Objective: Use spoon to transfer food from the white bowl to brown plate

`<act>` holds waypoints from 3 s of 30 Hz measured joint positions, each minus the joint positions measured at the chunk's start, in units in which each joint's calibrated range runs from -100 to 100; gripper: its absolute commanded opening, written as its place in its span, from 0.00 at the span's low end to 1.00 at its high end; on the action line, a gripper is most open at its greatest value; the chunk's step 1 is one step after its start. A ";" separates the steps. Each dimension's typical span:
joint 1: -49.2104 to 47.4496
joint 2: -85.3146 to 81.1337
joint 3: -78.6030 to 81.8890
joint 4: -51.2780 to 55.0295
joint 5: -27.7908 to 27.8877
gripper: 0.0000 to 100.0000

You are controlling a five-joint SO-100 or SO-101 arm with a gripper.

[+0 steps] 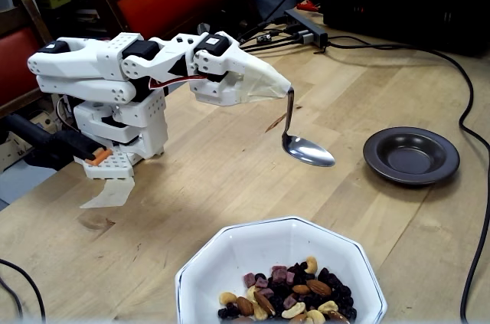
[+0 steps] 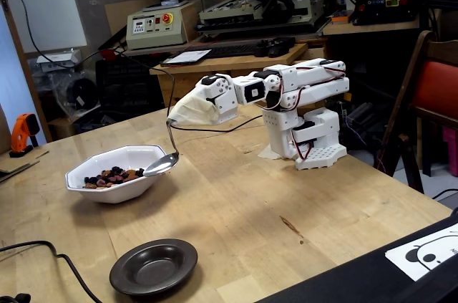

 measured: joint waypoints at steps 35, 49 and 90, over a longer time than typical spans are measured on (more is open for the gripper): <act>0.00 6.70 -23.82 0.00 0.00 0.02; 0.00 29.54 -50.93 0.00 0.00 0.02; 0.00 46.97 -18.94 -44.72 0.00 0.02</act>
